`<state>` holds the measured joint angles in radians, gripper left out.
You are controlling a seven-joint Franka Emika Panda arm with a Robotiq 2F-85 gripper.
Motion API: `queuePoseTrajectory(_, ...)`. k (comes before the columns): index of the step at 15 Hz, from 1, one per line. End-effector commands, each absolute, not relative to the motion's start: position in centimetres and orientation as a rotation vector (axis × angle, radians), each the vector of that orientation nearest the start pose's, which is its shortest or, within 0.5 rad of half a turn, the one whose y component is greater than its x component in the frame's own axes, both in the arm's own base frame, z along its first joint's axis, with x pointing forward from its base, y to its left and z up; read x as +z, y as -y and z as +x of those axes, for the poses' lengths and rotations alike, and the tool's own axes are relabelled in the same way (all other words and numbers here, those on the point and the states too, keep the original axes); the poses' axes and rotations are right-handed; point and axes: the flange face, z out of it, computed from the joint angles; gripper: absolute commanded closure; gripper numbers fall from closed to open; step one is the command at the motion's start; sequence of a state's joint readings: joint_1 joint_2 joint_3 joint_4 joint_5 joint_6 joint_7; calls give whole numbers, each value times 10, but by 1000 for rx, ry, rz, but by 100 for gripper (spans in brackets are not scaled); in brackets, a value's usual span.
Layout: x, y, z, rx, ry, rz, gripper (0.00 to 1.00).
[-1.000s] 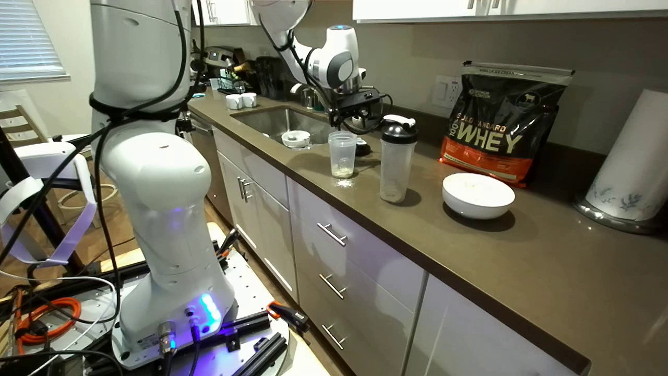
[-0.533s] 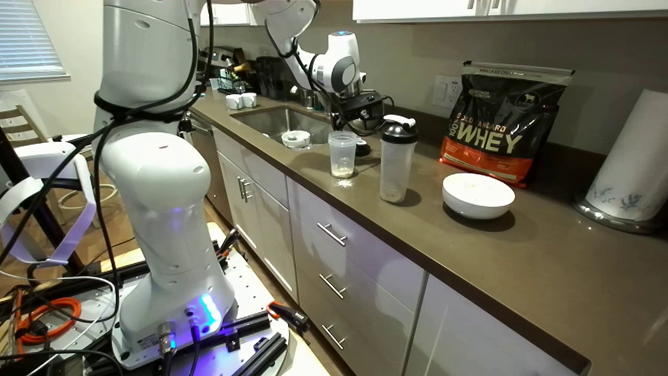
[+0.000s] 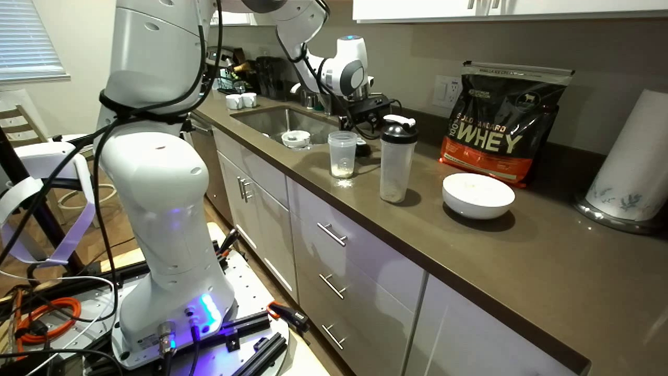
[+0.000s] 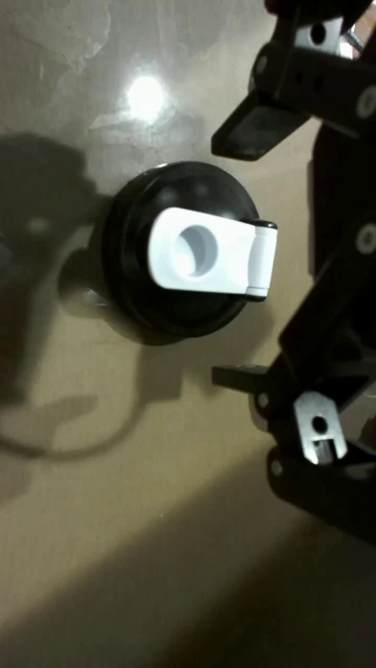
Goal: Put the lid on the shaker.
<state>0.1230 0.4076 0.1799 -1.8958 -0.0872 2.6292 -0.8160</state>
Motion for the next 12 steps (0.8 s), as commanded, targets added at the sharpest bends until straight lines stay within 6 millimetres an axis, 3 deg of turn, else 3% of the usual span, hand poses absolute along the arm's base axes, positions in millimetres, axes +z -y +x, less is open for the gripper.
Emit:
queuePoseTrajectory(1,320,-183,645,-461,1756,-2642,2)
queuePoseTrajectory(4,316,-180,650,-412,1745,-2651,13)
queuePoseTrajectory(7,313,-181,652,-373,1737,-2653,10)
queuePoseTrajectory(10,312,-181,656,-352,1734,-2652,27)
queuePoseTrajectory(11,312,-181,657,-350,1733,-2651,37)
queuePoseTrajectory(12,313,-181,657,-349,1732,-2652,37)
